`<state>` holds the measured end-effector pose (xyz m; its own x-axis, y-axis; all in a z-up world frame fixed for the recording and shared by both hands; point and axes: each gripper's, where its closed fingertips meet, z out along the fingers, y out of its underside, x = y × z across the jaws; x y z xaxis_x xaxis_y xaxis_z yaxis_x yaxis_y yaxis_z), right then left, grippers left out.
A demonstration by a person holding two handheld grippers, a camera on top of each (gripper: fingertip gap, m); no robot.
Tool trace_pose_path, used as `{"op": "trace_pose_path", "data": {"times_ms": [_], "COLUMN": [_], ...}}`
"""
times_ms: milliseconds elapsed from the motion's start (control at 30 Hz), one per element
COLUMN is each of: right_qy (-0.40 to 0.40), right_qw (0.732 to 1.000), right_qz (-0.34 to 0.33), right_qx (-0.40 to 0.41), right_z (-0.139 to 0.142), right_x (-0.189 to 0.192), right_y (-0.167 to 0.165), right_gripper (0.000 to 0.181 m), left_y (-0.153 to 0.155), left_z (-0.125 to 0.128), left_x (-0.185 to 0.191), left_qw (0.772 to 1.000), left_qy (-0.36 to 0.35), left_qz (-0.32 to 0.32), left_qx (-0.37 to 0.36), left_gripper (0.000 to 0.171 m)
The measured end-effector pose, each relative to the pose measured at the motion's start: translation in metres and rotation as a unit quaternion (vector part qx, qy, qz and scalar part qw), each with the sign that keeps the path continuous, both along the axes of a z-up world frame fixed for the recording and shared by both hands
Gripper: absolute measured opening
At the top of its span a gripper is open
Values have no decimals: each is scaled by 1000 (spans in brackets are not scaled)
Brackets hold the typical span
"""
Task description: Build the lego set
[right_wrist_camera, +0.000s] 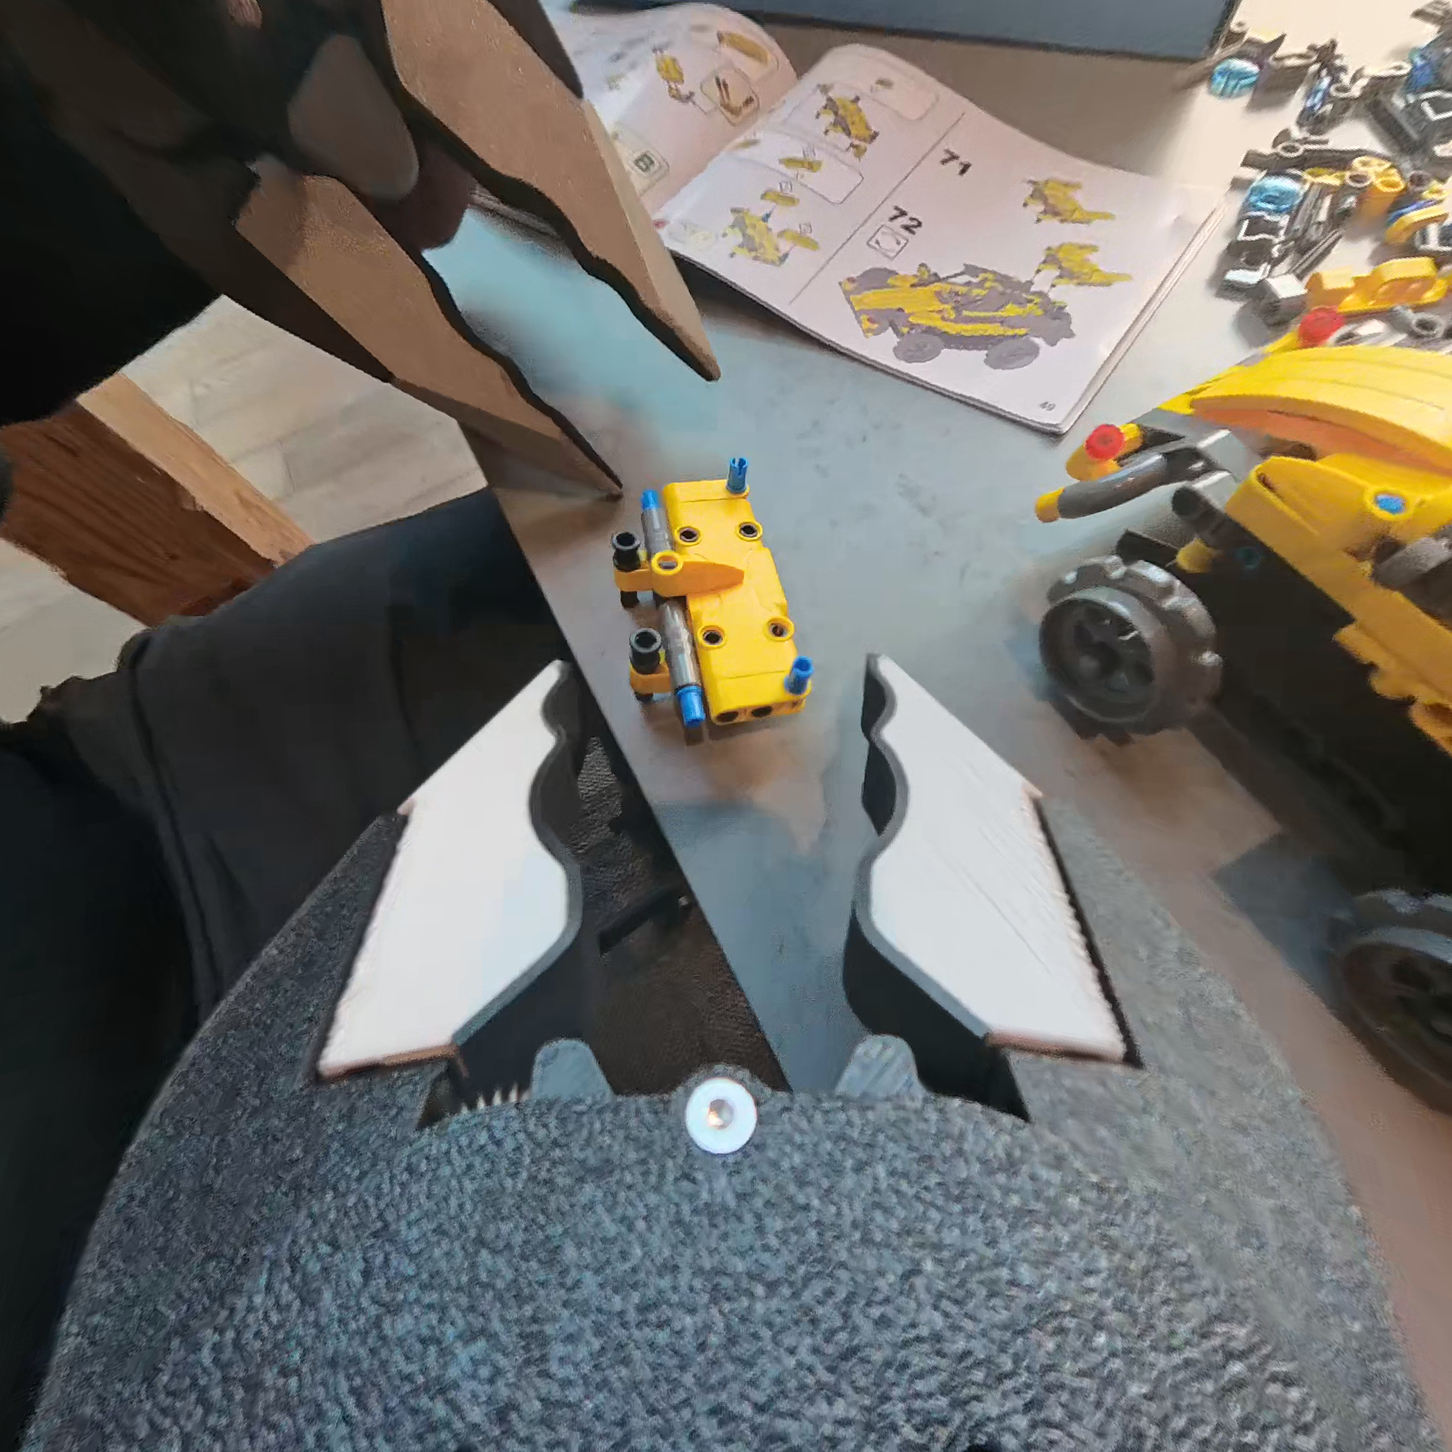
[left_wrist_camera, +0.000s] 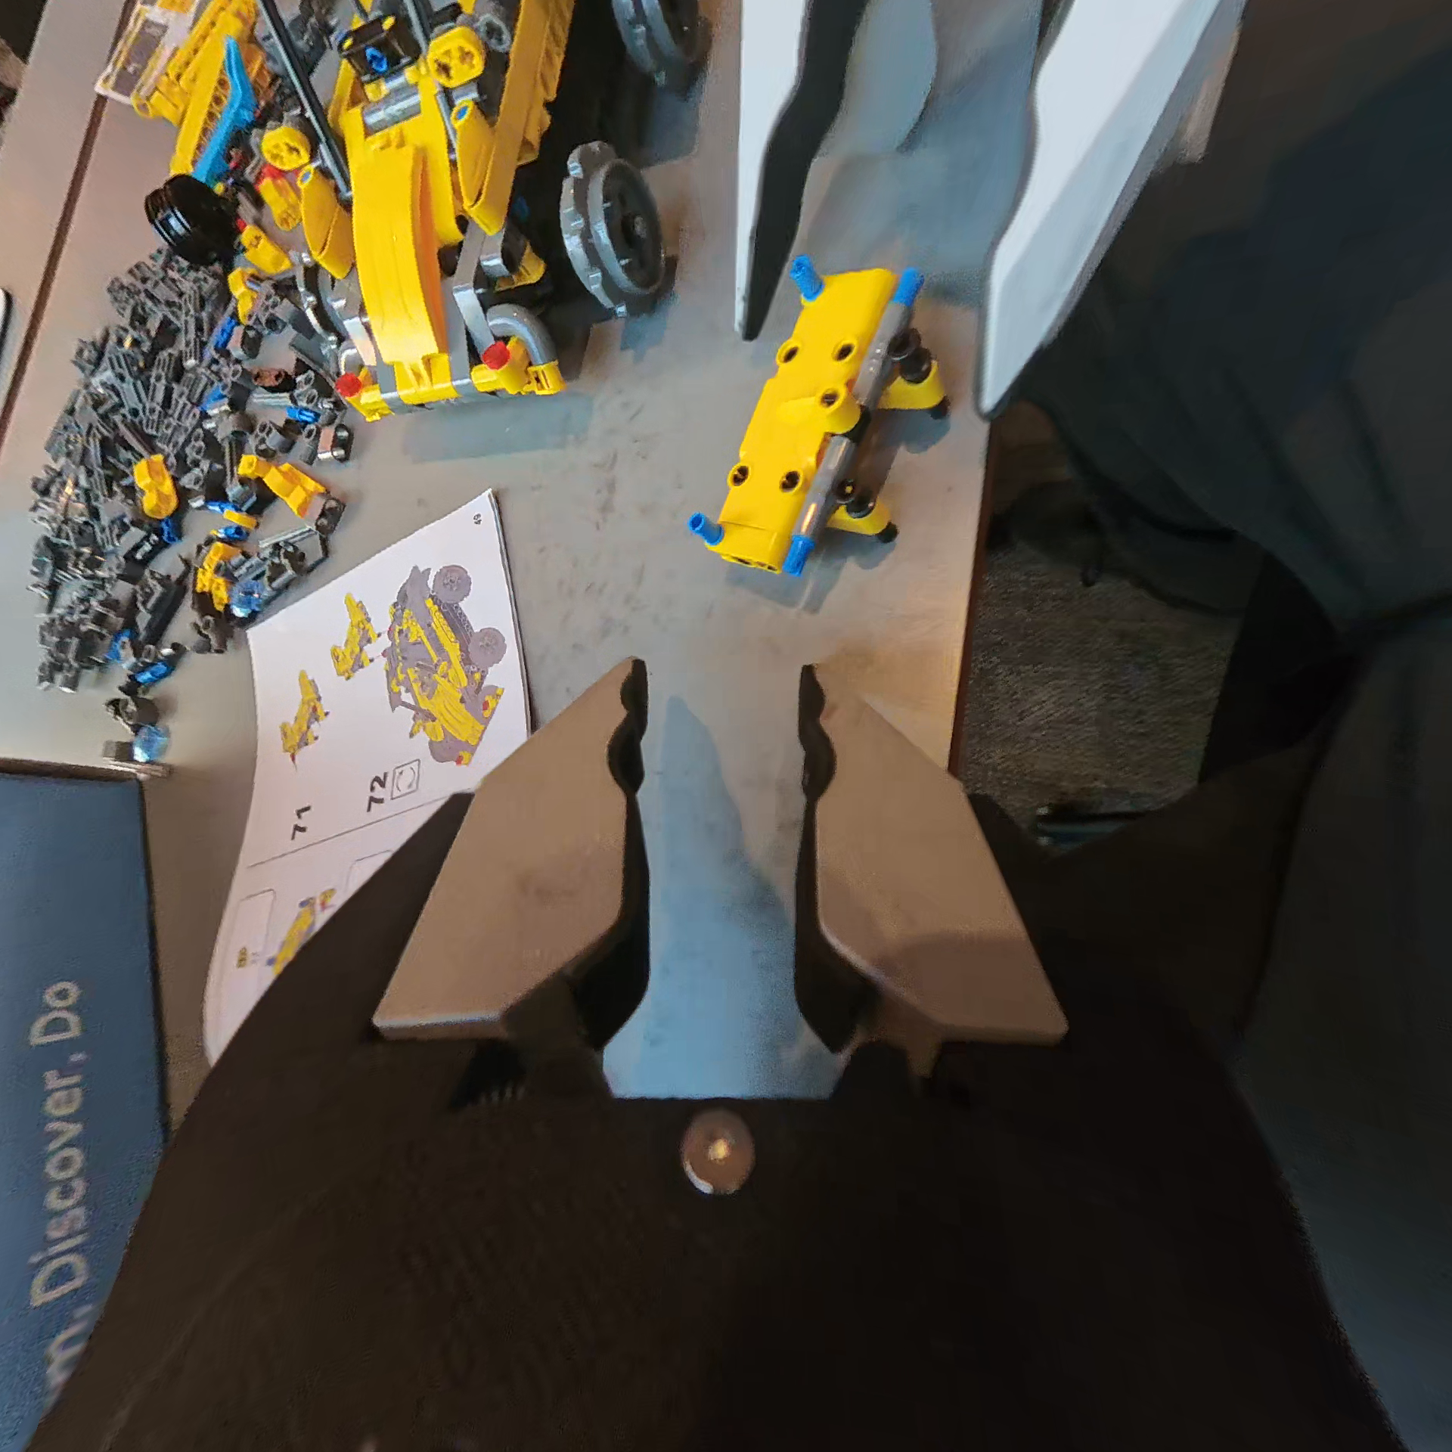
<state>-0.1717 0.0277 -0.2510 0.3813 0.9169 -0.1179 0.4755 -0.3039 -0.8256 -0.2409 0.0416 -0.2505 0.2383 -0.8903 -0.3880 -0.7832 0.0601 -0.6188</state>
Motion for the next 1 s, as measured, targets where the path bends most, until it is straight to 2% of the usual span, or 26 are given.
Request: {"op": "trace_pose_path", "data": {"times_ms": [100, 300, 367, 500, 633, 700, 800, 867, 933, 1000], "right_qy": [-16, -60, -70, -73, -43, -24, 2, 49, 97, 122], "right_qw": [1000, 995, 994, 991, 986, 985, 981, 974, 972, 969], "right_qz": [-9, -60, -74, -88, -120, -131, -155, -170, -168, -173], "right_qx": [21, 45, 48, 74, 112, 110, 118, 143, 135, 124], "right_z": [-2, -3, -2, 20, 55, 66, 79, 92, 99, 100], "right_x": [-1, 30, 43, 62, 91, 107, 130, 142, 148, 154], "right_y": [4, 25, 30, 35, 44, 47, 53, 57, 58, 62], "right_gripper": [47, 48, 54, 62, 62, 65, 77, 73, 72, 83], "left_y": [1, 3, 6, 9, 13, 8, -7, -11, -9, -10], "left_z": [-1, -2, -2, 0, 15, 23, 32, 22, 9, 6], "left_x": [1, 4, 4, 10, 24, 38, 71, 84, 84, 83], "left_qw": [1000, 998, 998, 998, 993, 990, 985, 985, 988, 988], "left_qy": [-22, -56, -56, -53, -72, -93, -152, -151, -123, -132], "left_qz": [6, 12, 20, 31, 56, 59, 64, 74, 87, 83], "left_qx": [-18, -33, -27, -2, 76, 91, 49, 27, 27, 18], "left_gripper": [35, 31, 32, 37, 34, 35, 53, 66, 70, 69]}}
